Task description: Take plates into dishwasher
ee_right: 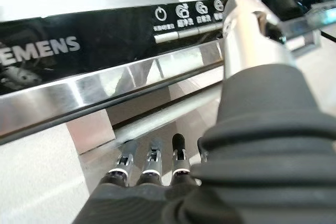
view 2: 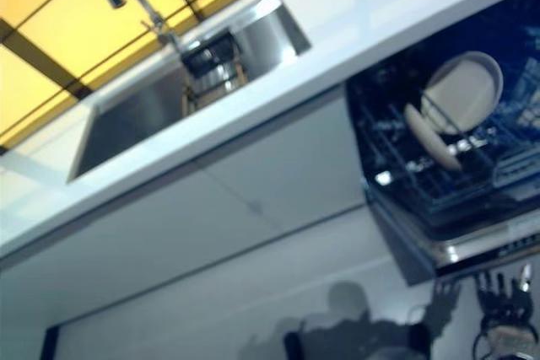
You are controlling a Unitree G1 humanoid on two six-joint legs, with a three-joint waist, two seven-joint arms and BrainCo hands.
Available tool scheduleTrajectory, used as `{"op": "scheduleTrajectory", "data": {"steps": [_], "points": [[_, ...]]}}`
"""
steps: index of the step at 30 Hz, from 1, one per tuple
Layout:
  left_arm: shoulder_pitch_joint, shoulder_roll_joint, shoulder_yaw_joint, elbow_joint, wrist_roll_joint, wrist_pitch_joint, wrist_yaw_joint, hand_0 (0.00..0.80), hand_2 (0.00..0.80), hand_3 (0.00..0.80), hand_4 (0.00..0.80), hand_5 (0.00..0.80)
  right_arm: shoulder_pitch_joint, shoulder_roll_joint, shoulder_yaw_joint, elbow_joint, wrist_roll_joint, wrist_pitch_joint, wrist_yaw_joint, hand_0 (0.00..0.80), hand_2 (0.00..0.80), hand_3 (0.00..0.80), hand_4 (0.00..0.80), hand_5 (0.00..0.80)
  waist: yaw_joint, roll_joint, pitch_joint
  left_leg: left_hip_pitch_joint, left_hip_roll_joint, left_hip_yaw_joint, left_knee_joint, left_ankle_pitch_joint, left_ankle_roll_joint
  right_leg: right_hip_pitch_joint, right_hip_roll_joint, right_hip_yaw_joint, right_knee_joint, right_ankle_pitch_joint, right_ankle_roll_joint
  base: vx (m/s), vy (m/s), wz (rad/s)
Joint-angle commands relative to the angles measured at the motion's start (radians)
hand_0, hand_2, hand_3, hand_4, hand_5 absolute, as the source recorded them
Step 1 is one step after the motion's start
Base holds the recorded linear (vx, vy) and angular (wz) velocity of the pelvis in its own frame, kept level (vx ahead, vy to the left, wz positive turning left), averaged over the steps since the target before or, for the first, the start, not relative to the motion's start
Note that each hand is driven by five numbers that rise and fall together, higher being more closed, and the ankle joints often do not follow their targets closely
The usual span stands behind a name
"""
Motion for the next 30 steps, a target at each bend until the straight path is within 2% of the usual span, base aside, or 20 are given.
{"op": "scheduleTrajectory", "data": {"steps": [1, 3, 6, 13, 24, 30], "points": [[0.003, 0.031, -0.04, -0.034, -0.005, 0.006, 0.008, 0.0, 0.0, 0.0, 0.0, 0.0, -0.205, -0.067, 0.024, -0.204, -0.002, 0.022, 0.114, 0.0, 0.0, 0.0, 0.0, 0.0, 0.032, -0.059, -0.04, -0.076, -0.052, -0.032, 0.163, -0.029, 0.004, 0.065, 0.105, -0.108, 0.025, -0.088, -0.18, 0.022, -0.015, 0.06], [0.008, 0.037, -0.036, -0.044, 0.003, 0.02, 0.013, 0.0, 0.0, 0.0, 0.0, 0.0, -0.238, -0.064, 0.054, -0.247, -0.028, 0.015, 0.121, 0.0, 0.0, 0.0, 0.0, 0.0, 0.042, -0.066, -0.046, -0.075, -0.05, -0.036, 0.169, -0.022, 0.004, 0.07, 0.109, -0.11, 0.03, -0.09, -0.183, 0.02, -0.022, 0.06], [0.011, 0.048, -0.026, -0.048, 0.026, 0.035, 0.026, 0.0, 0.0, 0.0, 0.0, 0.0, -0.287, -0.047, 0.114, -0.316, -0.07, 0.006, 0.144, 0.0, 0.0, 0.0, 0.0, 0.0, 0.061, -0.094, -0.06, -0.064, -0.043, -0.044, 0.164, -0.013, 0.006, 0.091, 0.12, -0.116, 0.021, -0.085, -0.183, 0.016, -0.053, 0.01], [0.011, 0.058, -0.022, -0.041, 0.051, 0.032, 0.03, 0.0, 0.0, 0.0, 0.0, 0.0, -0.349, -0.056, 0.158, -0.354, -0.08, 0.013, 0.116, 0.0, 0.0, 0.0, 0.0, 0.0, 0.086, -0.136, -0.077, -0.047, -0.034, -0.053, 0.175, -0.017, 0.013, 0.126, 0.134, -0.125, 0.008, -0.08, -0.187, 0.036, -0.05, -0.03], [0.023, 0.08, -0.028, 0.0, 0.083, 0.011, 0.032, 0.0, 0.0, 0.0, 0.0, 0.0, -0.387, -0.1, 0.15, -0.281, -0.109, 0.029, 0.078, 0.0, 0.0, 0.0, 0.0, 0.0, 0.133, -0.183, -0.112, -0.03, -0.043, -0.083, 0.199, -0.036, 0.026, 0.193, 0.143, -0.148, -0.001, -0.074, -0.189, 0.064, -0.028, 0.19], [0.024, 0.098, -0.016, 0.033, 0.098, -0.002, 0.019, 0.0, 0.0, 0.0, 0.0, 0.0, -0.364, -0.075, 0.155, -0.249, -0.139, 0.019, 0.058, 0.0, 0.0, 0.0, 0.0, 0.0, 0.146, -0.209, -0.132, -0.011, -0.048, -0.086, 0.16, -0.037, 0.034, 0.216, 0.147, -0.16, -0.042, -0.042, -0.176, 0.037, -0.012, 0.2]]}}
